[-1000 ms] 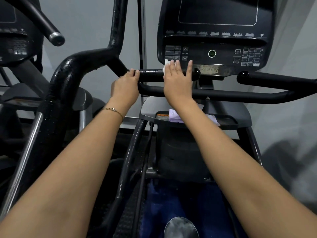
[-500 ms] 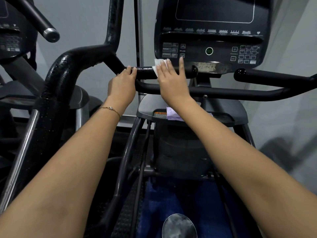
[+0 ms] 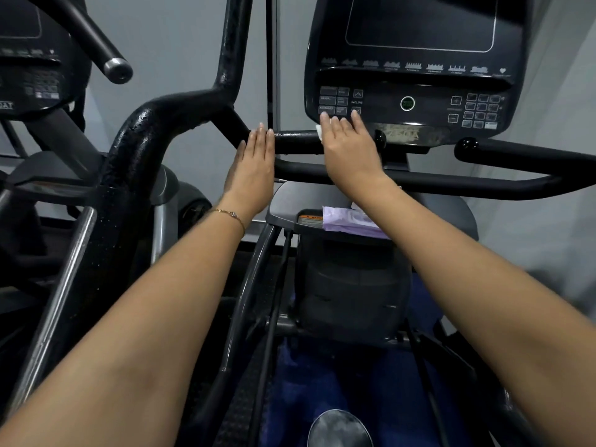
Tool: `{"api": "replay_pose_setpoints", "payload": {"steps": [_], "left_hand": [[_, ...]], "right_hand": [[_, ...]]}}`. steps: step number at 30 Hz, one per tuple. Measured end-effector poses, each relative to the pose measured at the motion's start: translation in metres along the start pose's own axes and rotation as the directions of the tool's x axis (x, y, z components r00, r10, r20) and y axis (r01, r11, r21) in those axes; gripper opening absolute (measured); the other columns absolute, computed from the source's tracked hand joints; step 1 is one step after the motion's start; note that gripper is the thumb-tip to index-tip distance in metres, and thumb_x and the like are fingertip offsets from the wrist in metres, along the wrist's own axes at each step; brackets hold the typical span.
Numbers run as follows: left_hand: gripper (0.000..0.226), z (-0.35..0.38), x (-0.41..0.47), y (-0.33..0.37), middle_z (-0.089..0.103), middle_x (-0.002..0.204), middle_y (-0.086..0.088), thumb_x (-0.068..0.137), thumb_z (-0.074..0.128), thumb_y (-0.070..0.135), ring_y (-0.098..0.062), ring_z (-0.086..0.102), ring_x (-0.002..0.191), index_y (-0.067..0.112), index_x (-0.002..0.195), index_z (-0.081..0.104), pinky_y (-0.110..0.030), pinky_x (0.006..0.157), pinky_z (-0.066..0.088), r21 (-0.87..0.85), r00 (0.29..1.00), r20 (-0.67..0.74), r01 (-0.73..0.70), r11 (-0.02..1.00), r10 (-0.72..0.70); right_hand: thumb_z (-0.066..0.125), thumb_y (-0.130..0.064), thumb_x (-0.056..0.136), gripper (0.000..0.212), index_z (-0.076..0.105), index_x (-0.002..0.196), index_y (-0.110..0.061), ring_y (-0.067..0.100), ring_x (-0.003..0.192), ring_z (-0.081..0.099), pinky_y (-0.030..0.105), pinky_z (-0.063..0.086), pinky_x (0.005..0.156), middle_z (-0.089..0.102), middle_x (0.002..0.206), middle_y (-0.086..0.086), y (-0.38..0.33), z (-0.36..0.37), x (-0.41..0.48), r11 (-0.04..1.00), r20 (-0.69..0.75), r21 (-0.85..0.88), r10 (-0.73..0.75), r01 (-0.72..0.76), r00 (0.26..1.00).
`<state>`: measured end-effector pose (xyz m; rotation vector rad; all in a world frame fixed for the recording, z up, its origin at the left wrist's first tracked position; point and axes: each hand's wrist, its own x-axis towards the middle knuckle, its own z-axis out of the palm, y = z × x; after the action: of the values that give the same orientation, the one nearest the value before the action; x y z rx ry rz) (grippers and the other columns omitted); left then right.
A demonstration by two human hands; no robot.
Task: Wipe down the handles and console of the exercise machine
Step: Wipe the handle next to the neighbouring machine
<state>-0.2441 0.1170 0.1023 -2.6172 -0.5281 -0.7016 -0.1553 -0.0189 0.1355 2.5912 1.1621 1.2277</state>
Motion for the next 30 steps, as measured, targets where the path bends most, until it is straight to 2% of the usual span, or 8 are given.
{"api": "replay_pose_setpoints", "payload": {"steps": [4, 7, 10, 14, 18, 20, 24, 30], "left_hand": [[0.073, 0.004, 0.001, 0.000, -0.021, 0.154, -0.020, 0.090, 0.028, 0.006, -0.030, -0.015, 0.145, -0.003, 0.145, -0.018, -0.043, 0.117, -0.007, -0.024, 0.997, 0.078, 0.014, 1.000, -0.012], [0.072, 0.005, 0.004, -0.002, -0.023, 0.153, -0.019, 0.093, 0.028, 0.012, -0.029, -0.018, 0.144, -0.002, 0.145, -0.020, -0.044, 0.117, -0.008, -0.072, 0.993, 0.117, 0.011, 0.997, -0.003], [0.071, 0.004, 0.003, -0.004, -0.022, 0.154, -0.019, 0.094, 0.028, 0.014, -0.029, -0.016, 0.145, -0.002, 0.145, -0.019, -0.043, 0.117, -0.008, -0.062, 0.992, 0.127, 0.009, 0.998, -0.001], [0.071, -0.001, 0.002, -0.003, -0.022, 0.154, -0.018, 0.092, 0.026, 0.013, -0.028, -0.017, 0.145, -0.002, 0.145, -0.019, -0.043, 0.117, -0.008, -0.042, 0.988, 0.153, 0.013, 0.999, -0.006], [0.074, -0.004, 0.000, -0.005, -0.023, 0.154, -0.016, 0.090, 0.028, 0.011, -0.027, -0.017, 0.145, 0.000, 0.145, -0.020, -0.044, 0.116, -0.009, -0.012, 0.984, 0.176, 0.009, 1.000, -0.007], [0.075, -0.007, 0.000, -0.007, -0.021, 0.155, -0.016, 0.090, 0.029, 0.012, -0.026, -0.016, 0.145, 0.001, 0.146, -0.019, -0.045, 0.116, -0.009, 0.040, 0.982, 0.191, -0.002, 0.999, -0.006], [0.078, -0.021, 0.009, -0.014, -0.017, 0.156, -0.016, 0.093, 0.034, 0.019, -0.027, -0.011, 0.146, 0.004, 0.146, -0.021, -0.049, 0.115, -0.009, 0.335, 0.959, 0.282, -0.098, 0.937, -0.001], [0.075, -0.047, 0.021, -0.021, -0.011, 0.158, -0.013, 0.097, 0.036, 0.035, -0.030, -0.012, 0.145, 0.011, 0.149, -0.012, -0.048, 0.116, -0.007, 0.525, 0.914, 0.394, -0.139, 0.840, -0.094]], "right_hand": [[0.029, -0.011, 0.099, 0.046, 0.026, 0.141, 0.008, 0.040, 0.136, 0.030, 0.046, 0.008, 0.117, 0.031, 0.145, 0.030, -0.009, 0.001, 0.005, 0.998, 0.012, 0.059, -0.033, 0.032, 0.999], [0.039, -0.009, 0.094, 0.044, 0.039, 0.136, 0.006, 0.037, 0.132, 0.039, 0.050, 0.020, 0.113, 0.042, 0.140, 0.026, -0.001, 0.018, -0.006, 0.994, -0.048, 0.022, -0.107, 0.108, 0.993], [0.044, -0.008, 0.090, 0.042, 0.047, 0.129, 0.008, 0.038, 0.124, 0.050, 0.053, 0.030, 0.108, 0.052, 0.131, 0.027, -0.001, 0.017, -0.005, 1.000, -0.106, 0.013, -0.007, 0.008, 0.994], [0.018, -0.008, 0.097, 0.050, 0.012, 0.144, 0.007, 0.037, 0.143, 0.012, 0.046, 0.002, 0.117, 0.014, 0.152, 0.027, -0.033, 0.002, 0.000, 1.000, 0.038, 0.004, -0.010, 0.009, 0.999], [0.014, -0.011, 0.087, 0.057, 0.042, 0.136, 0.000, 0.029, 0.134, 0.039, 0.049, 0.026, 0.111, 0.046, 0.140, 0.017, -0.033, 0.018, -0.012, 0.993, -0.008, -0.102, -0.061, 0.060, 0.998], [0.019, -0.010, 0.091, 0.052, 0.039, 0.137, 0.001, 0.030, 0.134, 0.039, 0.049, 0.025, 0.112, 0.044, 0.142, 0.019, -0.029, 0.013, -0.007, 0.992, -0.043, -0.121, 0.031, -0.036, 0.999], [0.021, -0.012, 0.098, 0.052, 0.007, 0.146, 0.004, 0.035, 0.144, 0.009, 0.047, 0.000, 0.117, 0.009, 0.154, 0.024, -0.047, -0.001, 0.015, 1.000, 0.118, 0.018, 0.011, -0.013, 0.993], [0.018, -0.010, 0.098, 0.051, 0.005, 0.147, 0.001, 0.031, 0.145, 0.003, 0.051, -0.004, 0.115, 0.007, 0.155, 0.020, -0.042, 0.006, -0.003, 0.997, 0.077, 0.000, -0.073, 0.073, 0.994]]}}
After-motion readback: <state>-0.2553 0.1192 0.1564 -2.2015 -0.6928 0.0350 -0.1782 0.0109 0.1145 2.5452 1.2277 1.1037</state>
